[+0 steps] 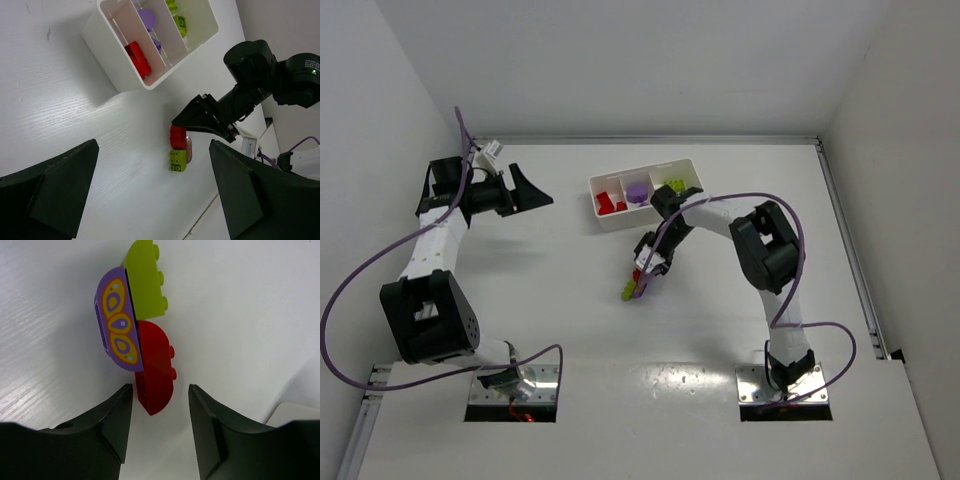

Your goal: Sort the legos into containers by color

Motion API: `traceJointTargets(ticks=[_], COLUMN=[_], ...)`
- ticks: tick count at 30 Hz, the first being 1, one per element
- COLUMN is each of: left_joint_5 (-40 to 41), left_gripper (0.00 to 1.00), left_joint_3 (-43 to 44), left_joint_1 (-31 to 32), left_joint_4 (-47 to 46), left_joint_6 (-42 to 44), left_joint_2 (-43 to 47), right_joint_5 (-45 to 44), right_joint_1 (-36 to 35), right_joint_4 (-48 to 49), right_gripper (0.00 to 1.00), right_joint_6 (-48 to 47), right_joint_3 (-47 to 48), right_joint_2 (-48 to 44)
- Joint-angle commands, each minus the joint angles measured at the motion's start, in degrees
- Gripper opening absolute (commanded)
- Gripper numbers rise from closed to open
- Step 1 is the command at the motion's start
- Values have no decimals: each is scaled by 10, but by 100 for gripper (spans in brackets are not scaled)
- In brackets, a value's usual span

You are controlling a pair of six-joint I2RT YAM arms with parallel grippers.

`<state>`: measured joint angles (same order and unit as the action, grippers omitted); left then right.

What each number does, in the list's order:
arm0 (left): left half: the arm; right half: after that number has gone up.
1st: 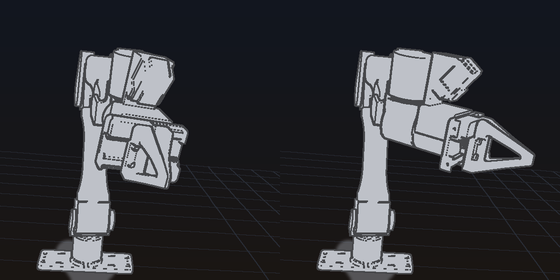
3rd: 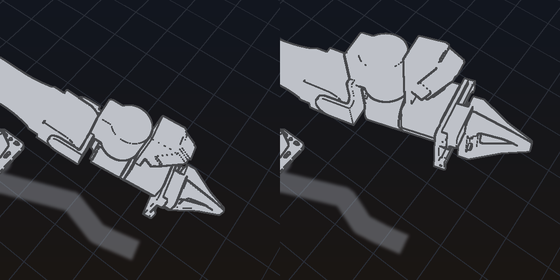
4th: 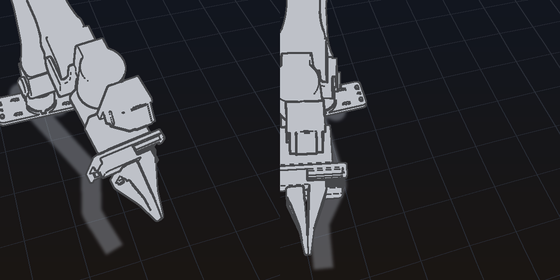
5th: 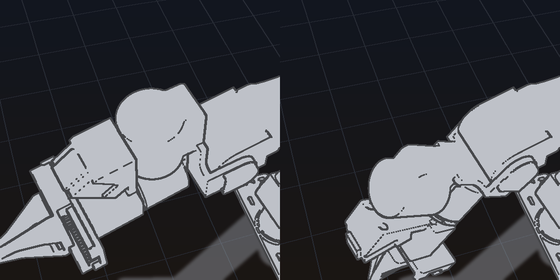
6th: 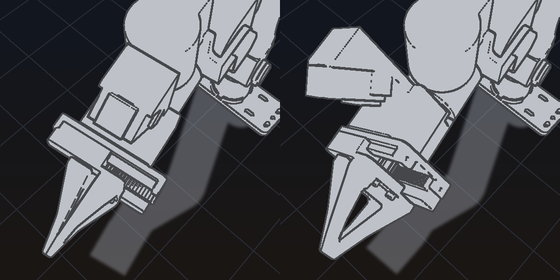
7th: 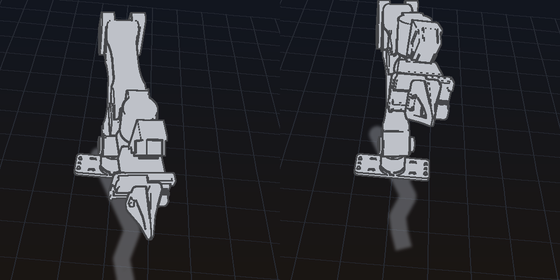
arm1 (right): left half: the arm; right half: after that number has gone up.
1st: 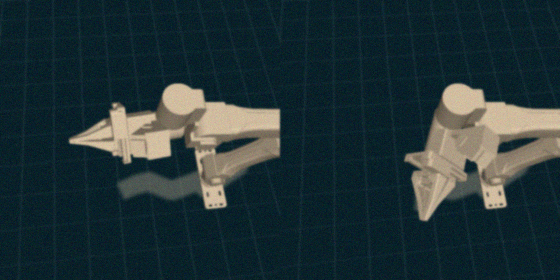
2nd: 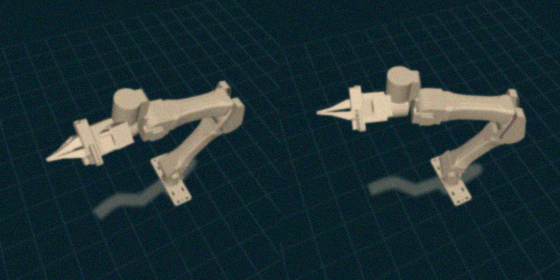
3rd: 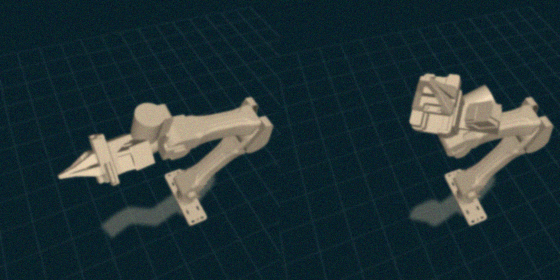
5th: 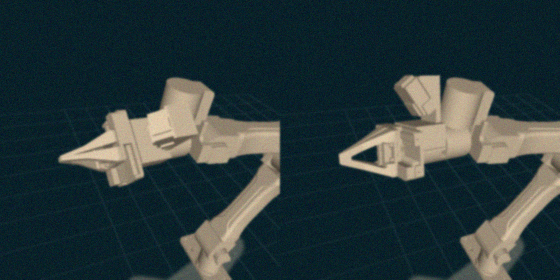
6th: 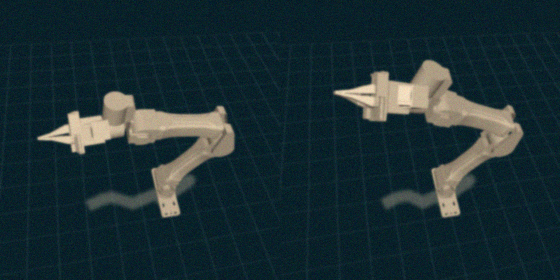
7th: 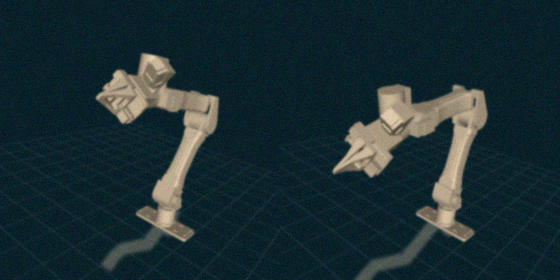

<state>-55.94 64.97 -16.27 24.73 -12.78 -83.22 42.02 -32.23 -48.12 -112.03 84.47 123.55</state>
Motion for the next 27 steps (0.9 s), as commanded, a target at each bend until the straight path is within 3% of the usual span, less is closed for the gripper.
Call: traceJointTargets(ticks=[1,14,18,19,22,27], left_joint_5=[-14,-14,-21,-21,-33,-89], left_gripper=[100,100,100,100,100,100], left_joint_3=[-1,-6,-6,-6,-12,-54], left_joint_1=[-9,-9,-9,-9,-9,37], left_joint_4=[-18,-18,-18,-18,-18,-18], left_joint_6=[-2,-2,3,3,17,71], left_joint_2=[1,1,6,6,11,30], right_joint_5=[31,36,36,36,30,4], right_joint_1=[-6,-22,-28,-28,-28,-28], right_joint_4=[-6,-12,-12,-12,-12,78], right_gripper=[48,37,25,15,1,0], right_joint_6=[-73,-73,-73,-73,-65,70], right_joint_3=[2,-18,-51,-58,-90,-175], right_joint_2=[-9,-21,-46,-60,-86,-188])
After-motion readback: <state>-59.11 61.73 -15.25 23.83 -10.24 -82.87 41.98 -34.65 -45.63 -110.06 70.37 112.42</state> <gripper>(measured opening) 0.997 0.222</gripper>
